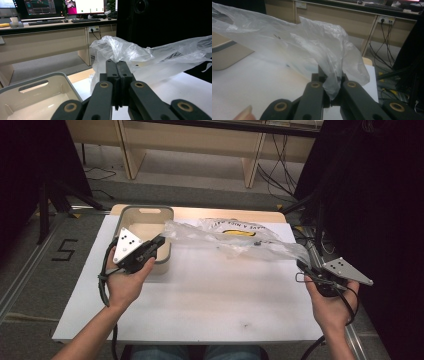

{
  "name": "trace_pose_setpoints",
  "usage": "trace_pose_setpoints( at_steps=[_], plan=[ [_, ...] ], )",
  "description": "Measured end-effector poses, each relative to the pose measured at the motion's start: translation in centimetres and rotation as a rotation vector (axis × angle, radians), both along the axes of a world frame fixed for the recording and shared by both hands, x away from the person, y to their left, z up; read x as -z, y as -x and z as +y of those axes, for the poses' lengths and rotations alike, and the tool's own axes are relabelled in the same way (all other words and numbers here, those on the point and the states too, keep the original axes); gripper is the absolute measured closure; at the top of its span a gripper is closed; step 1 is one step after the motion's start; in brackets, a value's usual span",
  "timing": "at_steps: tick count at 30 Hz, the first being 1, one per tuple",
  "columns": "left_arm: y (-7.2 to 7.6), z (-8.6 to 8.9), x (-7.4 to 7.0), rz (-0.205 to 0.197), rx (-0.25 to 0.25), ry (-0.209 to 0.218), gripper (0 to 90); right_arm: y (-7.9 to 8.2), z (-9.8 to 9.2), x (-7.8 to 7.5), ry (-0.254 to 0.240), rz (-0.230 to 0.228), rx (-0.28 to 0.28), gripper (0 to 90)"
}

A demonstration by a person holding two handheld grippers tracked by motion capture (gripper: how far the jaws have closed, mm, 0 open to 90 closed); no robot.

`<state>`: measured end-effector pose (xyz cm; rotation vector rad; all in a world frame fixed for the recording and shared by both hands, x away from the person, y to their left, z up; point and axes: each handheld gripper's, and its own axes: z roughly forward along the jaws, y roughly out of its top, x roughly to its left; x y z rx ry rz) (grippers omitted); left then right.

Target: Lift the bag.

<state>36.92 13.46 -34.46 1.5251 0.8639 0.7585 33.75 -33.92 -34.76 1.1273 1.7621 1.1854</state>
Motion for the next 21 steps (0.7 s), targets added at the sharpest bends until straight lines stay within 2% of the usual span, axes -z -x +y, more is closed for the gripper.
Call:
trace_pose_setpoints(
  at_steps=[7, 21],
  plan=[
    [0.2, -0.1, -0.3, -0.014, 0.008, 0.007, 89.7, 0.1, 0.0, -0.1, 0.001, -0.006, 0.000, 90.0],
    [1.2, -0.3, -2.3, -0.066, 0.035, 0.038, 89.8, 0.6, -0.5, -1.0, -0.019, -0.035, 0.013, 90.0]
  ],
)
